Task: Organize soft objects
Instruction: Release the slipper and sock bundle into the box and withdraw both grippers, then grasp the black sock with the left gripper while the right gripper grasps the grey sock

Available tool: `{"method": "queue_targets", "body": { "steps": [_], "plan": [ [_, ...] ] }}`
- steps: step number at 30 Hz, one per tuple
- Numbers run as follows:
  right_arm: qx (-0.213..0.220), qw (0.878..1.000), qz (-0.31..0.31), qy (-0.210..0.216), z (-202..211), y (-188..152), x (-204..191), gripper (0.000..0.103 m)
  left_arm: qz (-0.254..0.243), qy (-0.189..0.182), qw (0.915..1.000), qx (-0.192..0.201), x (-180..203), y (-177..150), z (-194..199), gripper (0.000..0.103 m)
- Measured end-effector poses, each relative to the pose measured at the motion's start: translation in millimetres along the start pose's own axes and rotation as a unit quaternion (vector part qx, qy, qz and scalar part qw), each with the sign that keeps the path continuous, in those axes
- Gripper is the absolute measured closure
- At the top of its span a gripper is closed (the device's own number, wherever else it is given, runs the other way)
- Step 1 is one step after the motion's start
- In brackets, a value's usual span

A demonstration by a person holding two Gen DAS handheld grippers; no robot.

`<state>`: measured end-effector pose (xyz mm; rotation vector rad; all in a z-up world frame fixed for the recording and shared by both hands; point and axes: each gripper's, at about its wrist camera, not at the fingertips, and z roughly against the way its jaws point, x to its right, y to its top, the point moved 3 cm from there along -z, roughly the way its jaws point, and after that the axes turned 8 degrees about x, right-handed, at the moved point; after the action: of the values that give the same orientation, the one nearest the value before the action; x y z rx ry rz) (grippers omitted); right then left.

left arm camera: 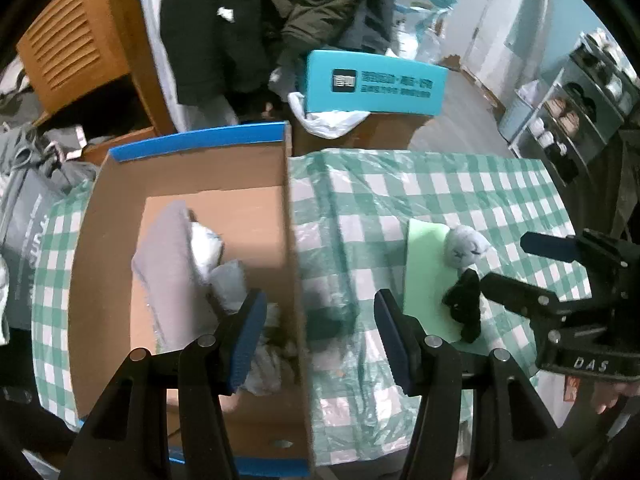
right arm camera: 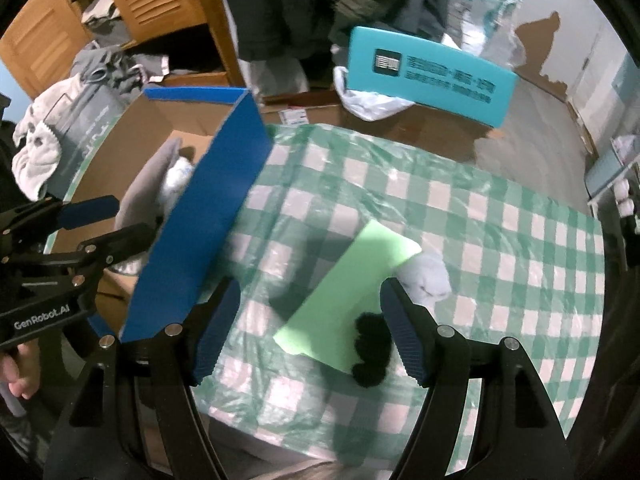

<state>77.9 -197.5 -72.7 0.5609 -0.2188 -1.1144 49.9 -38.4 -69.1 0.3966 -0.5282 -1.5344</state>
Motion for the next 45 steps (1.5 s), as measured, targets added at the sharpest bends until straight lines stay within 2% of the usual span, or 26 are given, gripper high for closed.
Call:
{"method": "queue_targets", "body": {
  "steps": [11, 24, 45],
  "plan": [
    [-0.009, 0.999, -0.049, -0.02, -2.8, -15.2, 53.7, 0.03, -0.028, -0.013, 0.9992, -0.024, 38.7, -1.6, -22.7, 0.046],
    [-0.032, 0.993, -0.112, -0.035, -25.9, -32.7, 108.3, 0.03, -0.04, -0.025, 0.997, -0.06, 76.0, -2.0, -65.4, 0.046],
    [-0.069, 0.985, -0.157, -0.027, -92.4, -30.4, 131.0, 0.03, -0.038, -0.026, 0.9935, -0.104, 83.0, 1.8, -123.7, 0.046]
  ]
}}
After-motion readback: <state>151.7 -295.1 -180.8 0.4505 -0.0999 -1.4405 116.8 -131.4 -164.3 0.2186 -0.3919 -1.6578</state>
